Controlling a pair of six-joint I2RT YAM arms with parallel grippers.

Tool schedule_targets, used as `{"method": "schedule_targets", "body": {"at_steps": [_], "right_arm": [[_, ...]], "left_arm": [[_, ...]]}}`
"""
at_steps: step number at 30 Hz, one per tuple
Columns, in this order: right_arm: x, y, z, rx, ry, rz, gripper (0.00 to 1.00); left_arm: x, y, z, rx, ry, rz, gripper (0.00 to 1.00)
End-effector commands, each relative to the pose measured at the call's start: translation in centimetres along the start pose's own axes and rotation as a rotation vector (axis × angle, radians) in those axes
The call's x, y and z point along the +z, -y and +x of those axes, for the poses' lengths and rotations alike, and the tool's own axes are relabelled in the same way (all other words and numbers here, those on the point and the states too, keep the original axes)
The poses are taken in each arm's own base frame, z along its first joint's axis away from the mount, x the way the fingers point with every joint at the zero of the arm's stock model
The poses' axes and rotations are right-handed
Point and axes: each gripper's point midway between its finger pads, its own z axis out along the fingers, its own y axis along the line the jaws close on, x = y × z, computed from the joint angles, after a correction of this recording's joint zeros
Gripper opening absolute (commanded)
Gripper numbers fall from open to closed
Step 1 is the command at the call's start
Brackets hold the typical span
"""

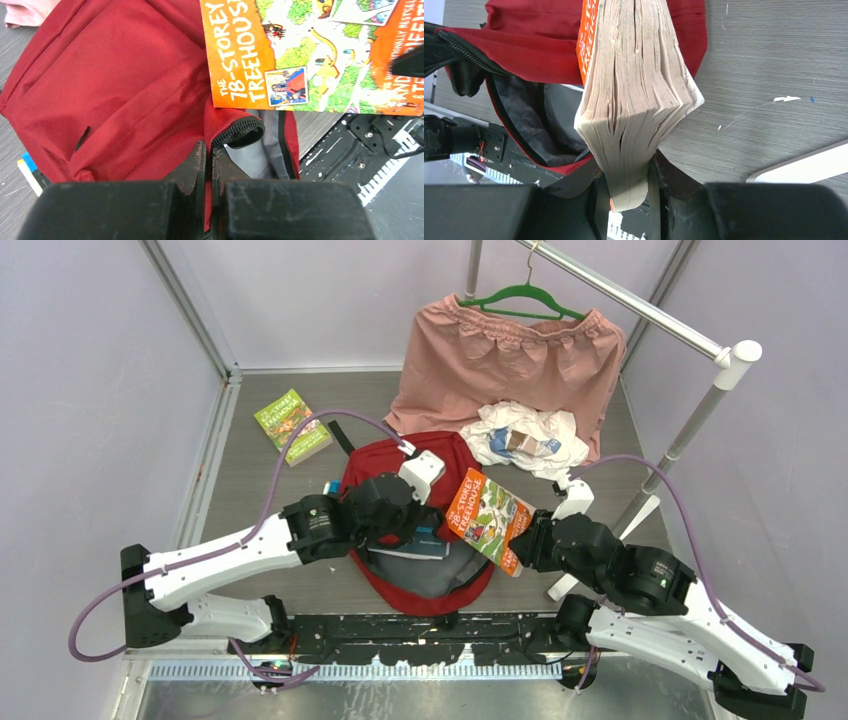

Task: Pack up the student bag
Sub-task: Place the book in the student bag.

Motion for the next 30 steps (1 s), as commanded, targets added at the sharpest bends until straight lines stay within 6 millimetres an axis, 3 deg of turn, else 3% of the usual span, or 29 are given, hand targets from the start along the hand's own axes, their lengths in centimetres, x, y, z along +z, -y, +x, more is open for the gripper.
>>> {"method": "schedule_targets", "body": {"at_steps": [1,17,30], "right_arm": [[-0.1,-1.0,-2.2,0.069,0.097,-0.030,0.01],[0.2,0.8,-3.8,0.133,0.209,0.064,0.01],[0.4,1.2,-3.4,0.133,0.205,0.074,0.01]], "left_arm": [[-3.2,1.8,-6.8,-0.116,0.231,0.121,0.00],[-3.8,2.9,-7.1,-0.138,0.247,0.191,0.00],[-2.4,4.2,-5.7,-0.170,0.190,0.234,0.00]]}}
